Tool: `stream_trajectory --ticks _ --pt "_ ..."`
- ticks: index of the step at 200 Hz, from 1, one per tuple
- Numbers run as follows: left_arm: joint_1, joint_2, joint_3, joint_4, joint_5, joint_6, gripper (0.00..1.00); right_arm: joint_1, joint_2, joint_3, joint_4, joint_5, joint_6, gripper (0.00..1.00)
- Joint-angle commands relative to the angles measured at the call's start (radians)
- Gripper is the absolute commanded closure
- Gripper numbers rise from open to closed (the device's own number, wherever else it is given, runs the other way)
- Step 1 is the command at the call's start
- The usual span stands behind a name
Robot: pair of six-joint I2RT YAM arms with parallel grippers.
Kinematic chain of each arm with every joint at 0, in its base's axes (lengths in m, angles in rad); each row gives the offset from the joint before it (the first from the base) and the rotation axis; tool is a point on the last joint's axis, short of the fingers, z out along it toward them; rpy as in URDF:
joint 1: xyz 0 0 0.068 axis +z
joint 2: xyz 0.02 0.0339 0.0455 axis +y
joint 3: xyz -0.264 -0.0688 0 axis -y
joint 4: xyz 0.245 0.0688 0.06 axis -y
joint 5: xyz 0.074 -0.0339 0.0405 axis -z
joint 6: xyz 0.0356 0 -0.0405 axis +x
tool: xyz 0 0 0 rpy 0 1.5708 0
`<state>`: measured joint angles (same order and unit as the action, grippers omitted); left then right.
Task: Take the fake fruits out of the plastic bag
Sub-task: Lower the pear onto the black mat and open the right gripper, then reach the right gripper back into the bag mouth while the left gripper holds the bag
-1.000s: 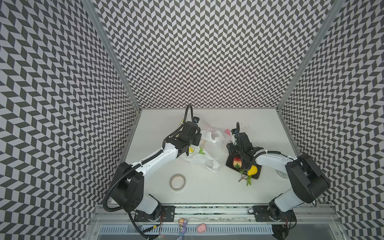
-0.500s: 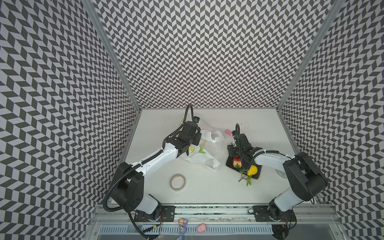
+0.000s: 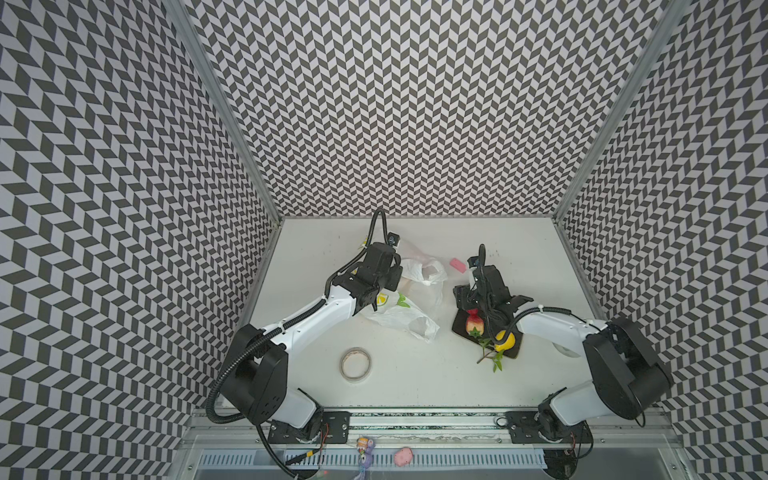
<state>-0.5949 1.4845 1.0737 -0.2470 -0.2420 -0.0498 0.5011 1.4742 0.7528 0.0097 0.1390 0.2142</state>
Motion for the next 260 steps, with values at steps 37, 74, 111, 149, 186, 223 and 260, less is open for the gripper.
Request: stream_trajectory --ticks 37,74,111,149,186,223,260 --pt "0.007 -0.02 0.016 0.009 0.019 0.009 1.0 0.009 -0.125 -0.025 0.042 -0.221 -0.018 0.31" --pt "0.006 -0.029 0.004 0.038 0.108 0.041 1.0 0.097 -0.229 -0.075 0.059 -0.403 -0.058 0.38" --pt "0.004 -0.039 -0.006 0.07 0.202 0.072 1.0 0.18 -0.169 -0.074 0.151 -0.375 -0.064 0.48" --pt "0.001 -0.048 -0.007 0.047 0.258 0.114 1.0 0.21 0.055 0.026 0.259 -0.328 -0.062 0.52" --pt "-0.025 -0.083 -0.038 0.047 0.302 0.18 1.0 0.218 0.215 0.104 0.347 -0.284 0.001 0.52" --pt "-0.025 -0.113 -0.064 0.041 0.35 0.169 1.0 0.217 0.337 0.217 0.321 -0.172 0.046 0.46" --pt "-0.025 -0.142 -0.098 0.041 0.384 0.155 1.0 0.219 0.435 0.301 0.28 -0.145 0.068 0.45"
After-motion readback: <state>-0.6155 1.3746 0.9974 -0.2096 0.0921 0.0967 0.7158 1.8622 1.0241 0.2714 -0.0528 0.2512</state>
